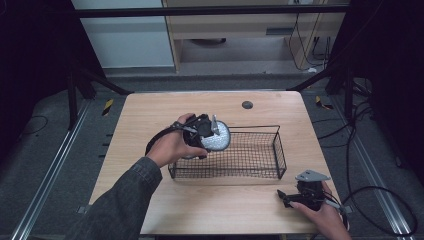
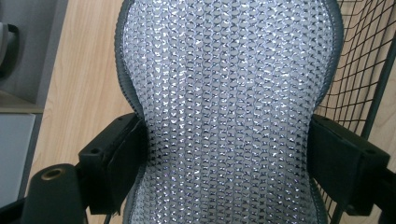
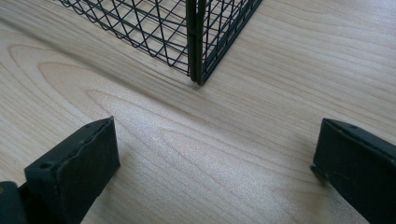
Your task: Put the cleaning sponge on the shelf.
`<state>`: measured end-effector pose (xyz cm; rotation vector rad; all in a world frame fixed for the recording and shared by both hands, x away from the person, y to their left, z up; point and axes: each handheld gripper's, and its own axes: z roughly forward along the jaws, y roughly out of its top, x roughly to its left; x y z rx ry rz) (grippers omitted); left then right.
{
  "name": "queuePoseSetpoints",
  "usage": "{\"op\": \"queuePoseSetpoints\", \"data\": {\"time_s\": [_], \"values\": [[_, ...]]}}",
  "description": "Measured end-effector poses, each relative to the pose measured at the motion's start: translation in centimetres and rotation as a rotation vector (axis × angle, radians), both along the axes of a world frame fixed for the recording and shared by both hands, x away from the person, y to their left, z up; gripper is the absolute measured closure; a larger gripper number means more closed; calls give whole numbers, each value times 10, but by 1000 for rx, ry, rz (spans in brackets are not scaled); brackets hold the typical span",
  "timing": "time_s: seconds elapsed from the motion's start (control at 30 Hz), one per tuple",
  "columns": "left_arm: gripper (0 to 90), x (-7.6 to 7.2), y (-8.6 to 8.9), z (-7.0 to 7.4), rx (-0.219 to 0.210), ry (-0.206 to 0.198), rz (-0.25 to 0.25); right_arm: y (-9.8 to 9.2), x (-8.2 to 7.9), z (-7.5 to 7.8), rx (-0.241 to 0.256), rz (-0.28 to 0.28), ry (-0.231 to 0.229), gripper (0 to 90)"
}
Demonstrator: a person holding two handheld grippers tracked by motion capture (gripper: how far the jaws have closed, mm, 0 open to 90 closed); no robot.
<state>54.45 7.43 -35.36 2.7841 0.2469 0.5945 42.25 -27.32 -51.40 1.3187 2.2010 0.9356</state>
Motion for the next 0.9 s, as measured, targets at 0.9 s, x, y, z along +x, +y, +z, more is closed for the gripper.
{"op": "queuePoseSetpoints", "data": {"time_s": [0.9], "values": [[151,3,10,-28,18,46,20,0,0,0,0,1,0,4]]}}
